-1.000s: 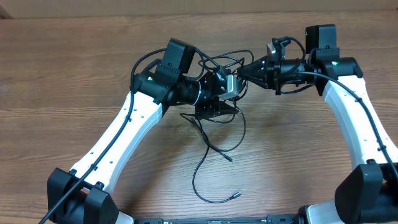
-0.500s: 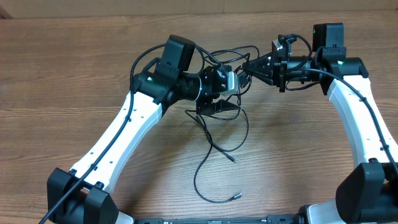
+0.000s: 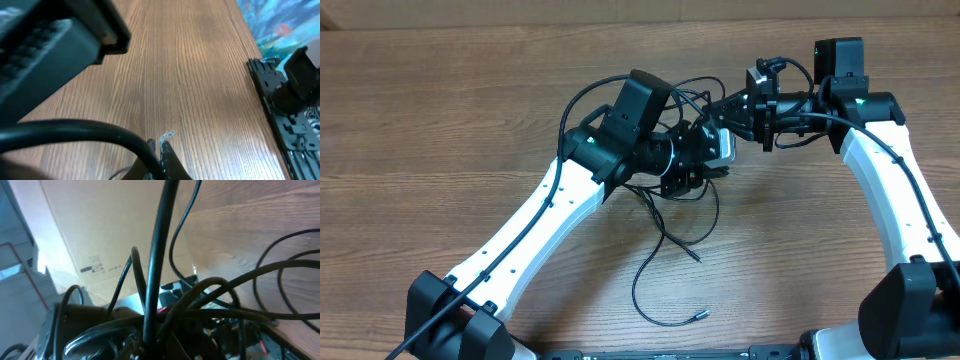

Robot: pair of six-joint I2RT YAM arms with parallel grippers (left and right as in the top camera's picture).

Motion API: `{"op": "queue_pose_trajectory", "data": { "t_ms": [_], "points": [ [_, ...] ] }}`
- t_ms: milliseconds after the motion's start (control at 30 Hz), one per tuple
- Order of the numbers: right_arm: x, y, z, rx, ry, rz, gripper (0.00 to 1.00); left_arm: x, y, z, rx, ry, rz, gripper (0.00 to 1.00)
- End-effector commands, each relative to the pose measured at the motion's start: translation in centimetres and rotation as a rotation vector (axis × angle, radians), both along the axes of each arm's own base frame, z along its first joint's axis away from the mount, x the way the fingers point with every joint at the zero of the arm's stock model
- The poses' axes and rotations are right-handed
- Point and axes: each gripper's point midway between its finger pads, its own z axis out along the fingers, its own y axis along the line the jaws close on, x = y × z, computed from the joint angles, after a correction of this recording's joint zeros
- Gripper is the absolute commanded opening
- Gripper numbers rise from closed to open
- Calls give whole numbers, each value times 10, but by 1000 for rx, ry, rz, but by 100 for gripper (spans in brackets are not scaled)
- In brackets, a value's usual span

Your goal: Untangle cables

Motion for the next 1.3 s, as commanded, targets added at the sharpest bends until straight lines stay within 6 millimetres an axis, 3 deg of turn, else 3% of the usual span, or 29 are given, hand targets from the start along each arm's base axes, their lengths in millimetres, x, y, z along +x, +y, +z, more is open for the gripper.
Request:
{"op": "queue_pose_trajectory", "data": {
  "t_ms": [0,167,300,500,700,733,767,800,867,933,1033,1167,1267],
  "points": [
    [20,-10,-26,-175,-18,-118,4,-1,4,20,-28,22,46,4],
    [30,-28,-55,-351,8,-216,4,-4,17,53,-44,-85,100,4],
    [24,-31,-62,-387,10,-201,4,13,35,63,14,-171,251,4],
    [14,-31,-66,-415,-63,-129,4,42,67,47,146,-143,523,4],
    [2,-16,-47,-294,-211,-3,4,77,126,34,226,-54,909,4],
    [1,-14,-45,-283,-230,9,4,84,139,34,210,-16,997,15],
    [1,-14,-44,-281,-232,11,4,89,149,34,191,23,1064,42],
    [1,-14,-44,-281,-233,11,4,92,157,33,172,66,1112,59],
    [2,-14,-44,-280,-236,10,4,94,165,30,150,125,1143,68],
    [4,-13,-42,-273,-256,10,4,89,160,29,124,183,1088,85],
    [5,-10,-33,-228,-297,23,4,85,151,30,105,205,1038,86],
    [-2,1,-3,-72,-500,115,4,65,119,40,54,203,779,86],
    [-11,5,12,20,-620,169,4,62,108,49,2,199,714,86]
  ]
}}
